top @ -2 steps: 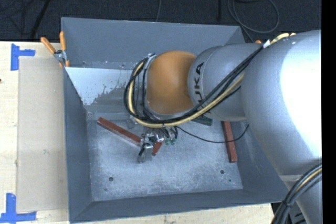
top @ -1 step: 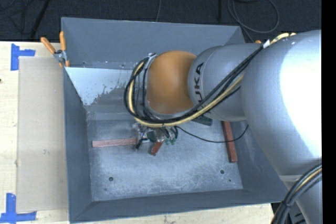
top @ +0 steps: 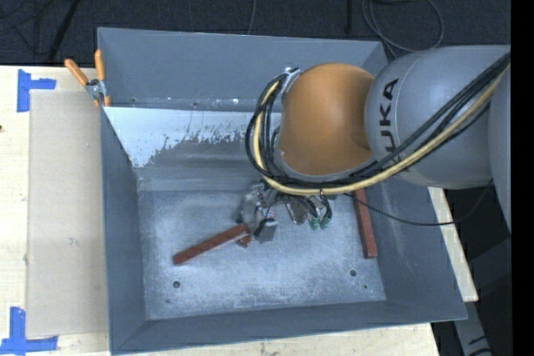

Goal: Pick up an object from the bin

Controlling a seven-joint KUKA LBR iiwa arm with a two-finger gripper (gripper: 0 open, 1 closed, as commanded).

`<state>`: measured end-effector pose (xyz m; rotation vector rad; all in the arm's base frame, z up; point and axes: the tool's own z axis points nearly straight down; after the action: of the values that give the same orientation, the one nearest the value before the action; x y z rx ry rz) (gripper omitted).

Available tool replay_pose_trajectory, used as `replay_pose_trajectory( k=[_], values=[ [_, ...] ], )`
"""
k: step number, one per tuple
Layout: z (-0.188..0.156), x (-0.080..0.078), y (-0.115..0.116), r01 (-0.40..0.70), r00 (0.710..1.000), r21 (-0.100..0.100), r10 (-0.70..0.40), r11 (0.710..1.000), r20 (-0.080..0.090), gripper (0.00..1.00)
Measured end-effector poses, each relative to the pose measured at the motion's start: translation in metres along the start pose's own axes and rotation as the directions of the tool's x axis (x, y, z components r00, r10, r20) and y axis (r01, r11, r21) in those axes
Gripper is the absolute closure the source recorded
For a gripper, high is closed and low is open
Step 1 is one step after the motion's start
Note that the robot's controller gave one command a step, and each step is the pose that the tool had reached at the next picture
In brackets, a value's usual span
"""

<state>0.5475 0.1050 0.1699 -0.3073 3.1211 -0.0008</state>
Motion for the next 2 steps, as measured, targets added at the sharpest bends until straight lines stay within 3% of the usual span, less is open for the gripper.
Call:
replay_pose_trajectory(
  k=[1, 2],
  values=[
    [0.004, 0.0, 0.001, 0.0, 1.0, -0.001, 0.0, 1.0, -0.005, 0.0],
    [0.103, 0.017, 0.045, 0.252, 0.968, -0.005, -0.252, 0.968, -0.012, 0.0]
  ],
)
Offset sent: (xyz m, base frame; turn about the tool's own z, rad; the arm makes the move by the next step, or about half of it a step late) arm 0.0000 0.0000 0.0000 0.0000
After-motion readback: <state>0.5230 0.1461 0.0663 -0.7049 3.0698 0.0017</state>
